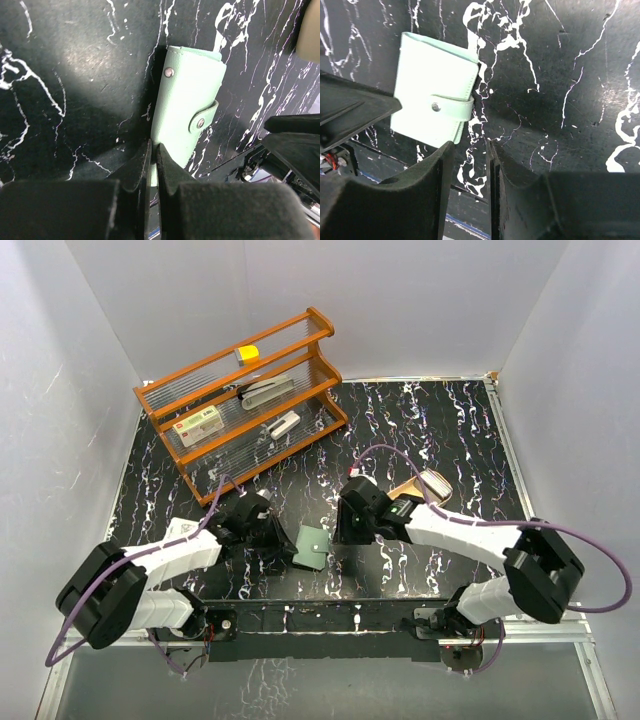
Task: Put the credit cards into the card holder
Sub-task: Open the card holder at the center of the board.
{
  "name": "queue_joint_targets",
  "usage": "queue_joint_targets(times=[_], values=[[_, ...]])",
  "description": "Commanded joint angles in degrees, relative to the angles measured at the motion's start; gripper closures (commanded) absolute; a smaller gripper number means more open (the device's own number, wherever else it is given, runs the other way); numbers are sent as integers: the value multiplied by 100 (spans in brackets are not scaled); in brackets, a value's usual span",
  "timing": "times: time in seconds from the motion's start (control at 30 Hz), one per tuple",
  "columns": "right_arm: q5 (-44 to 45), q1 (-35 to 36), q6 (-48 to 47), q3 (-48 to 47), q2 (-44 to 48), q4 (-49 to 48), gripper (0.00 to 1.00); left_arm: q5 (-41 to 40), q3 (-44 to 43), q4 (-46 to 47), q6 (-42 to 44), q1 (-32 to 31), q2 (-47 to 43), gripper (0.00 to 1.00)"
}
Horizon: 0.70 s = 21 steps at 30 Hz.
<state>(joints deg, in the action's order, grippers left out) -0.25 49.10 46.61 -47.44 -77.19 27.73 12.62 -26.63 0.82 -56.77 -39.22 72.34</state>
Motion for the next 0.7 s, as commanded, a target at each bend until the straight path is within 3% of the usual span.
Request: queue_joint_targets(times=[0.0,0.67], values=[[-119,138,189,-232,-249,-436,70,-154,218,143,-368,-33,-304,100],[-64,622,124,-1006,-1526,-617,72,-50,457,336,-577,-33,-525,100]])
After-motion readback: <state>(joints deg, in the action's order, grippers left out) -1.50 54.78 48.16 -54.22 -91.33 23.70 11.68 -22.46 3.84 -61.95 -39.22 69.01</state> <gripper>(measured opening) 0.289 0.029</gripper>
